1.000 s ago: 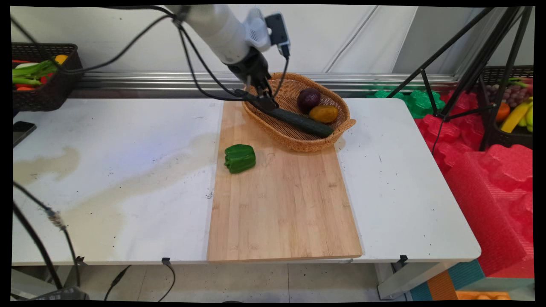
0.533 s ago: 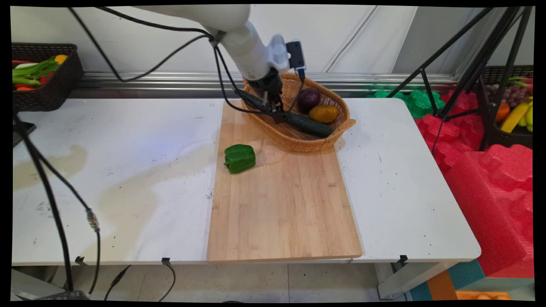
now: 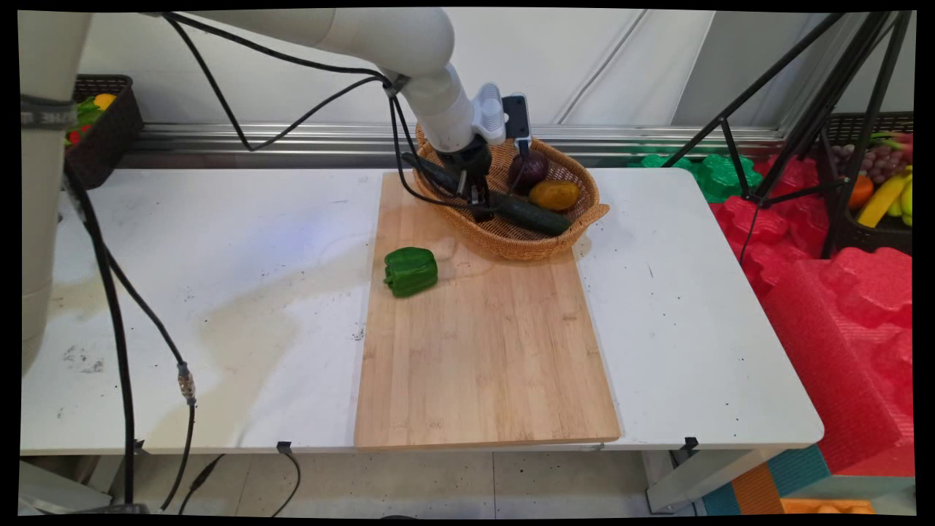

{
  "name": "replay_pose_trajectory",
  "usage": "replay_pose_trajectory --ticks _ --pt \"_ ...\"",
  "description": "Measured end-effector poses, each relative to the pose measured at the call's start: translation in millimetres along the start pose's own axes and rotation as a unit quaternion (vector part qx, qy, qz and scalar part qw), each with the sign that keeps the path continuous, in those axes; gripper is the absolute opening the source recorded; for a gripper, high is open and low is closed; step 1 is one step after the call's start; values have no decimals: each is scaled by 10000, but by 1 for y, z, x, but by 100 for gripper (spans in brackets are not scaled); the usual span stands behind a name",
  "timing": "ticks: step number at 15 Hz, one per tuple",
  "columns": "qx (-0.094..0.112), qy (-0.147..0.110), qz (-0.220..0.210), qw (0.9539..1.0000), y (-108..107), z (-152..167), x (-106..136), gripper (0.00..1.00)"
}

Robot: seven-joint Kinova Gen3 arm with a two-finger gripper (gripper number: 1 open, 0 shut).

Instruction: Pick up the cucumber from the vegetable basket, then place the picked object on the cutting board

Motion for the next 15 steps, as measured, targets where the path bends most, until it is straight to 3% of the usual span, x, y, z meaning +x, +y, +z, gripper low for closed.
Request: replay_pose_trajectory --ticks 1,8,15 --pt "-3 -17 44 10000 0 2 0 0" --pt "30 -135 601 9981 7 -1 1 0" --pt "358 -159 1108 9931 12 -53 5 0"
